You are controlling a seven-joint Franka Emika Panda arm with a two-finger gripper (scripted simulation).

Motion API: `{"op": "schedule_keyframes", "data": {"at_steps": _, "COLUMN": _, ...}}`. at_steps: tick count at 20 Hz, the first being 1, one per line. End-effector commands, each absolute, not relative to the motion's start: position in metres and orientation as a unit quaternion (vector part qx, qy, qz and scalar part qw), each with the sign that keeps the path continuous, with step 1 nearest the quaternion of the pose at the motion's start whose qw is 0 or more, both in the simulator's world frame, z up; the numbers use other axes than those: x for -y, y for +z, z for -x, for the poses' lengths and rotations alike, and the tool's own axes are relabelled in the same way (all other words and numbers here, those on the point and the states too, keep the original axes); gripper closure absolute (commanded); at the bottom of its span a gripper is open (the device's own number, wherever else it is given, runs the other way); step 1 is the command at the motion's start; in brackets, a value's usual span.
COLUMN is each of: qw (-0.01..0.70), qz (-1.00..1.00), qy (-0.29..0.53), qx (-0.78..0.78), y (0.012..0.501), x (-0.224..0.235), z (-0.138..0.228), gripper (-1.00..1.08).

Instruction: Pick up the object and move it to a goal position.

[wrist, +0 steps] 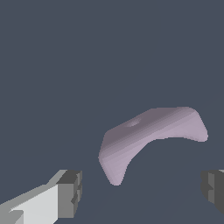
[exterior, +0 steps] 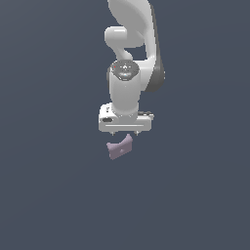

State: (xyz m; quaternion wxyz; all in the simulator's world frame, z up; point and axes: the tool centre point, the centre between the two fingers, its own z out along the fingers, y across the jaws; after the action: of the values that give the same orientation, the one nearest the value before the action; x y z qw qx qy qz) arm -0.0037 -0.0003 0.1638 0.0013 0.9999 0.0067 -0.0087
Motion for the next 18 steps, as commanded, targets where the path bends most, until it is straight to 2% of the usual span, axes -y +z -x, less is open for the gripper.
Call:
{"op": "schedule_keyframes", "data": {"at_steps": 1, "qw": 0.001, "qz": -1.000, "qy": -0.009, "qx": -0.007, "y": 0.164, "x": 0.000, "z": 0.004, "gripper": -0.92}}
{"op": "schedule_keyframes", "data": {"at_steps": 18, "qw": -0.004, "qz": -1.000, "qy": 0.004, "qx": -0.025, "y": 0.175, "x": -0.006, "z": -0.004, "gripper": -0.92}}
